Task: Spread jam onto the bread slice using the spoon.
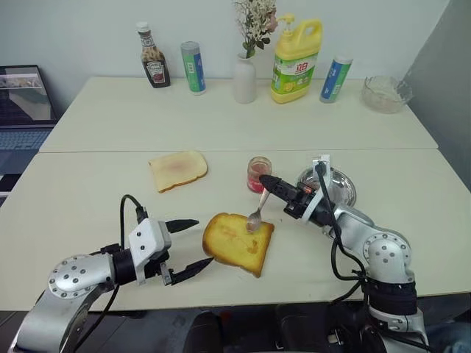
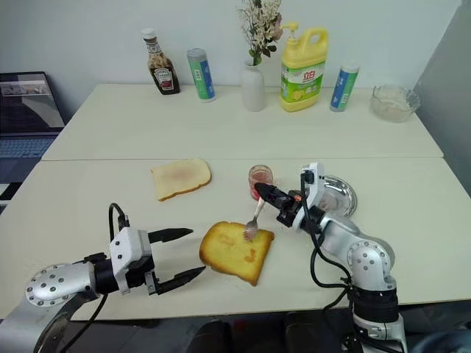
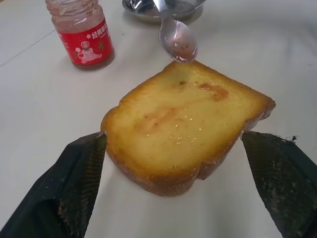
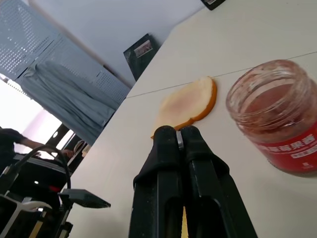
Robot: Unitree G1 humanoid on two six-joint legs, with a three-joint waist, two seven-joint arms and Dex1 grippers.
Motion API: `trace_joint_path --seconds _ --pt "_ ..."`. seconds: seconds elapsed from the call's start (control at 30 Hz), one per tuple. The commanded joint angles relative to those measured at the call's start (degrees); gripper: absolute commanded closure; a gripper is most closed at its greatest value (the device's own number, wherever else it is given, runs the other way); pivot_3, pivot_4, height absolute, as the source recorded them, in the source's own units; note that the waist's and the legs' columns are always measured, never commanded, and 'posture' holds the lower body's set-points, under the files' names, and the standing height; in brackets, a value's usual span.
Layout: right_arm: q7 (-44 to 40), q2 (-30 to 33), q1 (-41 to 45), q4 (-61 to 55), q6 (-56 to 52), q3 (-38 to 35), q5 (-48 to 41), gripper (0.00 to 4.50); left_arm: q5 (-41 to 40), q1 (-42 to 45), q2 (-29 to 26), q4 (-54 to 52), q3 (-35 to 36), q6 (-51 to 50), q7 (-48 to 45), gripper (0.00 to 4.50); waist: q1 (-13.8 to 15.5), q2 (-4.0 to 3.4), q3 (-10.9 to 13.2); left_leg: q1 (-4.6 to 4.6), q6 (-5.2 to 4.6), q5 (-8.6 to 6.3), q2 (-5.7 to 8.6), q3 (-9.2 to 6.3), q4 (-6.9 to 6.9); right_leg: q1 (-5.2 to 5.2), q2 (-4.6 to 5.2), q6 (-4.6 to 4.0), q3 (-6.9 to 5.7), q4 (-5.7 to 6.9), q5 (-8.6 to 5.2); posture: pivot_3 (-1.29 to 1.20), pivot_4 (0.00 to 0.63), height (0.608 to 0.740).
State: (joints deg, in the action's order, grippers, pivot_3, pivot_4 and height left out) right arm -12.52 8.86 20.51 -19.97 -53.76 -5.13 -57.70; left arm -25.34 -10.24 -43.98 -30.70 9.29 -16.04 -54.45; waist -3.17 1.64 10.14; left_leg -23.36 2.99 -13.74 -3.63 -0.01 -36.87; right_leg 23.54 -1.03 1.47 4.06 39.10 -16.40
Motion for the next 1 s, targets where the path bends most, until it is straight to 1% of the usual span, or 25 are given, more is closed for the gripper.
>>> trace_joint_path --seconds 0.03,0.07,0.17,0.3,0.43,0.57,0.67,0.73,0.83,1.0 --pt "-0.22 -0.12 0.48 -5.01 2.86 -3.68 -4.09 4.46 -4.13 5.38 -1.59 -4.34 -0.29 -3.42 -0.05 0.00 0.13 0.01 -0.01 0.00 0.00 0.00 0.00 -0.01 -0.02 -0.02 0.00 0.01 -0.01 0.00 0.00 0.00 0.150 0.740" --pt "0.18 -0.11 0.43 -5.40 3.23 -4.53 -4.95 4.46 -4.59 6.65 -1.63 -4.62 -0.60 -4.11 0.16 0.00 0.20 0.01 -0.01 0.01 0.00 0.00 0.01 -0.01 -0.03 -0.02 0.00 0.02 0.00 -0.01 0.01 0.00 0.150 0.740" --pt "4.15 1.62 0.55 -6.15 5.73 -11.36 -8.39 4.46 -6.66 15.55 -0.62 -4.39 -3.30 -8.72 2.22 0.00 0.59 0.01 -0.01 0.00 0.00 0.00 0.04 -0.02 -0.06 -0.07 0.01 0.05 -0.01 -0.03 0.02 0.00 0.150 0.740" --pt "6.22 6.39 -1.63 -5.59 8.11 -17.62 -7.98 4.46 -7.84 23.88 0.89 -2.79 -7.06 -12.45 2.89 0.00 0.81 0.03 -0.02 -0.01 0.00 0.00 0.09 0.01 -0.06 -0.10 0.02 0.05 0.01 -0.07 0.04 0.00 0.150 0.740" --pt "6.34 10.07 -4.30 -2.15 11.49 -22.81 -5.62 4.46 -3.71 30.95 1.10 -0.42 -13.23 -13.43 1.71 0.00 0.95 0.03 -0.02 0.00 0.00 0.00 0.06 -0.03 -0.03 -0.08 -0.02 0.00 0.00 -0.03 0.07 0.00 0.150 0.740" --pt "4.96 11.09 -4.47 4.40 15.04 -23.53 -1.77 4.46 -1.19 35.64 2.30 1.85 -17.31 -13.23 1.36 0.00 0.53 0.03 -0.02 0.03 0.00 0.00 0.06 0.06 -0.05 -0.09 -0.04 0.00 0.09 -0.02 0.07 0.00 0.150 0.740" --pt "4.27 11.26 -4.15 6.44 16.33 -23.23 -0.48 4.46 -0.46 36.62 2.82 2.54 -18.16 -13.09 1.16 0.00 0.30 -0.04 0.02 0.06 0.00 0.00 0.04 0.06 -0.03 -0.09 -0.07 0.00 0.09 -0.02 0.07 0.00 0.150 0.740" --pt "3.32 11.54 -2.48 12.71 18.92 -23.06 2.89 4.46 0.03 38.65 4.11 3.15 -19.82 -13.74 0.99 0.00 0.31 -0.05 0.03 0.06 0.00 0.00 0.04 0.05 -0.02 -0.09 -0.08 -0.01 0.09 -0.01 0.07 0.00 0.150 0.740" --pt "1.25 11.71 -0.38 19.86 21.53 -23.28 5.72 4.46 0.58 40.96 5.58 3.37 -21.26 -15.03 1.67 0.00 0.42 -0.05 0.03 0.04 0.00 0.00 0.08 0.06 -0.08 -0.12 -0.05 0.00 0.09 -0.02 0.08 0.00 0.150 0.740" --pt "-1.10 12.04 2.96 28.64 24.44 -24.29 8.46 4.46 0.95 42.59 6.42 2.97 -21.83 -16.49 1.91 0.00 0.39 -0.08 0.04 0.04 0.00 0.00 0.07 0.06 -0.06 -0.12 -0.05 -0.02 0.08 -0.03 0.09 0.00 0.150 0.740"
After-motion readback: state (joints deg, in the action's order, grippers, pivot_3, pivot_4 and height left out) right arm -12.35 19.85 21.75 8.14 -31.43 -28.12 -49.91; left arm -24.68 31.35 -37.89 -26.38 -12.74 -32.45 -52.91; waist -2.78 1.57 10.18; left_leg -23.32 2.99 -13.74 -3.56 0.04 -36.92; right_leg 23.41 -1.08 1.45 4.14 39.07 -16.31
